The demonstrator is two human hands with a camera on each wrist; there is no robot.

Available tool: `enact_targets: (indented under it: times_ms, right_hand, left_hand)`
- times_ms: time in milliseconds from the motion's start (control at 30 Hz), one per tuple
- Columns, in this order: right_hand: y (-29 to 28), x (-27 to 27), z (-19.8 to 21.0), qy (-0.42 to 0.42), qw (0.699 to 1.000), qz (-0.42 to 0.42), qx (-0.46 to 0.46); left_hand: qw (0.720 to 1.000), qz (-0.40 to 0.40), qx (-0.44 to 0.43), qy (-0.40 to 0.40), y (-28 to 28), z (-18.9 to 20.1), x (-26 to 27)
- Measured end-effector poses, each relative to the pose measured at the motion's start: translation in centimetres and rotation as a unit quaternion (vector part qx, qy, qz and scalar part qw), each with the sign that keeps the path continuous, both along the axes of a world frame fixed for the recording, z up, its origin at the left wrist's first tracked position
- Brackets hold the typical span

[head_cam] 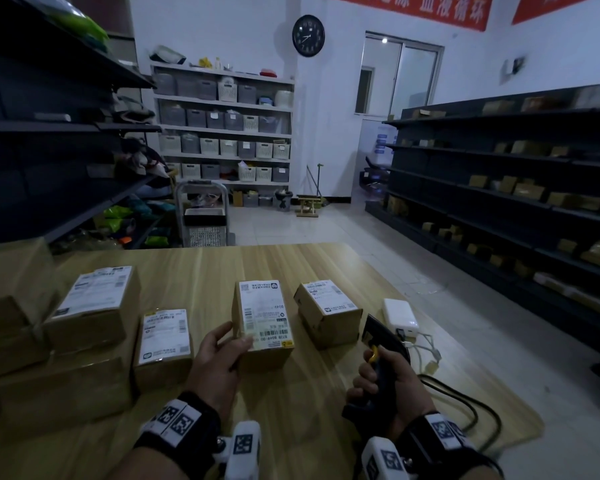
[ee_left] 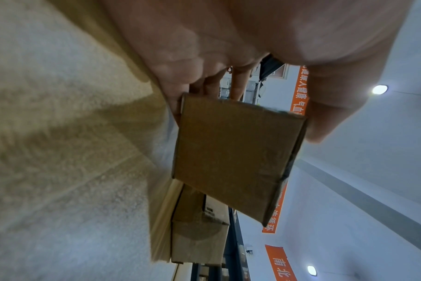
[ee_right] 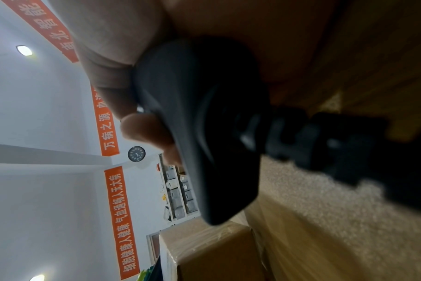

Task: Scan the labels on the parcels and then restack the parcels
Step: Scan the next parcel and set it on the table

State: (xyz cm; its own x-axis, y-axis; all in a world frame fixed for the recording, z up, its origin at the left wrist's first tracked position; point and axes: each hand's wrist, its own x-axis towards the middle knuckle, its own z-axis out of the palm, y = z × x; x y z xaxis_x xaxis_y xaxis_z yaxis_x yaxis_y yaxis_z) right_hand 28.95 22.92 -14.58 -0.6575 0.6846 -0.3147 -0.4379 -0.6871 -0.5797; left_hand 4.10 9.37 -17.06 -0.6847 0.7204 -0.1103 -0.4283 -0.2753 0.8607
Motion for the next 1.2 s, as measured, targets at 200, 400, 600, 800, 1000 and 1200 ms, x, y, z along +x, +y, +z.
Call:
enact_targets:
  times_ms: [200, 400, 600, 800, 1000, 1200]
  right_hand:
    - [0.18, -0.05, -0.32, 0.006, 1.000, -0.004, 0.004]
    - [0.39, -0.13, -0.61, 0.011, 1.000, -0.007, 0.004]
    - [0.22, -0.15, -0.53, 0.006, 1.000, -0.012, 0.006]
    - [0.00, -0.06, -0.36, -0.004, 1.000, -0.017, 0.005]
    - [-0.05, -0.04, -0.31, -0.013, 1.000, -0.017, 0.011]
    - [-0.30, -0.29, 0.01, -0.061, 0.998, -0.013, 0.026]
  left_hand:
    - [1.000, -0.012, 0.011, -0.002, -0.17, 0.39, 0.22]
    - [1.000, -0.013, 0.014, 0.002, -0.29, 0.44, 0.32]
    - [1.000, -0.012, 0.018, 0.005, -0.32, 0.60, 0.54]
    - [0.999, -0.009, 0.033, -0.008, -0.36, 0.54, 0.53]
    - [0.999, -0.006, 0.036, 0.005, -0.18, 0.55, 0.57]
    - [1.000, 0.005, 0.027, 0.005, -0.01, 0.16, 0.39]
